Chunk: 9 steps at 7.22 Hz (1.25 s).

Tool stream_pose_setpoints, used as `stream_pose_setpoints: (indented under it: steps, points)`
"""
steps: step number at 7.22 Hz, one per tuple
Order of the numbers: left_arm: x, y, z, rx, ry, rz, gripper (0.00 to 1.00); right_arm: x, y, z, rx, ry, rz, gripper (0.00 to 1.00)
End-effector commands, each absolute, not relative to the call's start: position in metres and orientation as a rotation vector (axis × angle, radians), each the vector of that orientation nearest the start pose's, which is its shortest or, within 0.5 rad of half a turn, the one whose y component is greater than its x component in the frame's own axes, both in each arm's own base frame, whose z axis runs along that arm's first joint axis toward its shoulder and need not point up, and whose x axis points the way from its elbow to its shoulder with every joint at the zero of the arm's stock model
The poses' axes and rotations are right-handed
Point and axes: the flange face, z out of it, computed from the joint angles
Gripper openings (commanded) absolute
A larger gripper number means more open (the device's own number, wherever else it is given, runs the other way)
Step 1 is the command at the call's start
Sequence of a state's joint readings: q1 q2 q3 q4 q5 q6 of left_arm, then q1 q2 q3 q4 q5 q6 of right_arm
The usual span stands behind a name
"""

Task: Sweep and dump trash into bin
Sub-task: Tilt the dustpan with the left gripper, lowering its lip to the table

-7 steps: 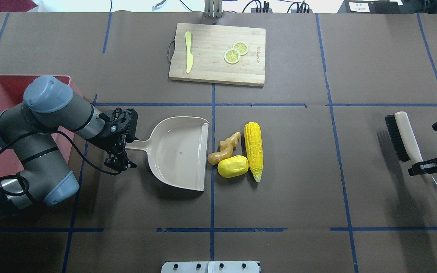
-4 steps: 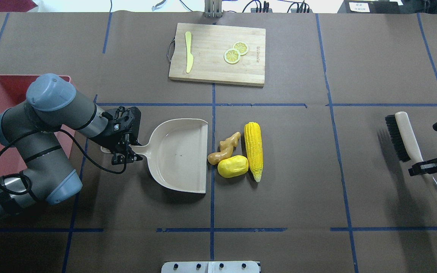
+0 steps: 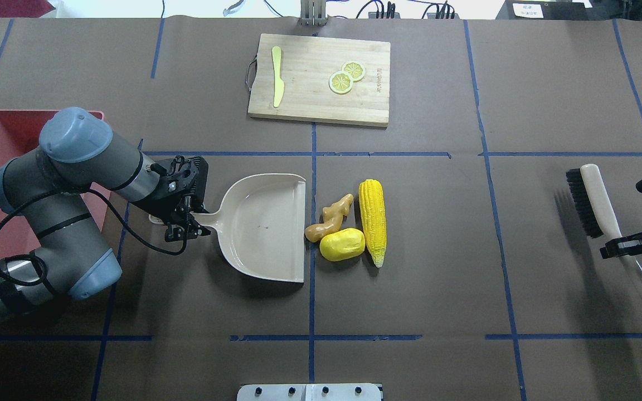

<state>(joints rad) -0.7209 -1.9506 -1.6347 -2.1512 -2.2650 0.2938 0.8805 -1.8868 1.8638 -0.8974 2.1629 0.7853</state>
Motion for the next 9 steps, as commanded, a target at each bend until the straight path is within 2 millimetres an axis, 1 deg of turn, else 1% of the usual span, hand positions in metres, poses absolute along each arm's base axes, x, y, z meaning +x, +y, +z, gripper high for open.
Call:
stream_pose_setpoints:
  steps: [1, 2, 3, 5, 6, 7, 8, 9]
  points:
    - [0.402, -0.483, 0.345, 0.828, 0.926, 1.314, 0.04, -0.188, -0.349, 0.581, 0.082, -0.845, -0.103, 0.00]
    - [0.400, -0.478, 0.330, 0.790, 0.921, 1.313, 0.02, -0.187, -0.349, 0.582, 0.082, -0.845, -0.103, 0.00]
    - [0.397, -0.470, 0.314, 0.758, 0.918, 1.316, 0.00, -0.187, -0.349, 0.582, 0.083, -0.846, -0.105, 0.00]
    - [0.421, -0.449, 0.313, 0.714, 0.935, 1.358, 0.00, -0.187, -0.348, 0.581, 0.083, -0.846, -0.103, 0.00]
    - [0.424, -0.449, 0.318, 0.747, 0.874, 1.416, 0.00, -0.187, -0.348, 0.581, 0.084, -0.847, -0.104, 0.00]
    - [0.444, -0.440, 0.317, 0.720, 0.827, 1.443, 0.00, -0.186, -0.348, 0.582, 0.083, -0.846, -0.103, 0.00]
    - [0.452, -0.436, 0.314, 0.722, 0.815, 1.453, 0.00, -0.186, -0.348, 0.582, 0.084, -0.847, -0.104, 0.00]
    - [0.452, -0.437, 0.313, 0.715, 0.818, 1.442, 0.00, -0.186, -0.348, 0.582, 0.084, -0.847, -0.104, 0.00]
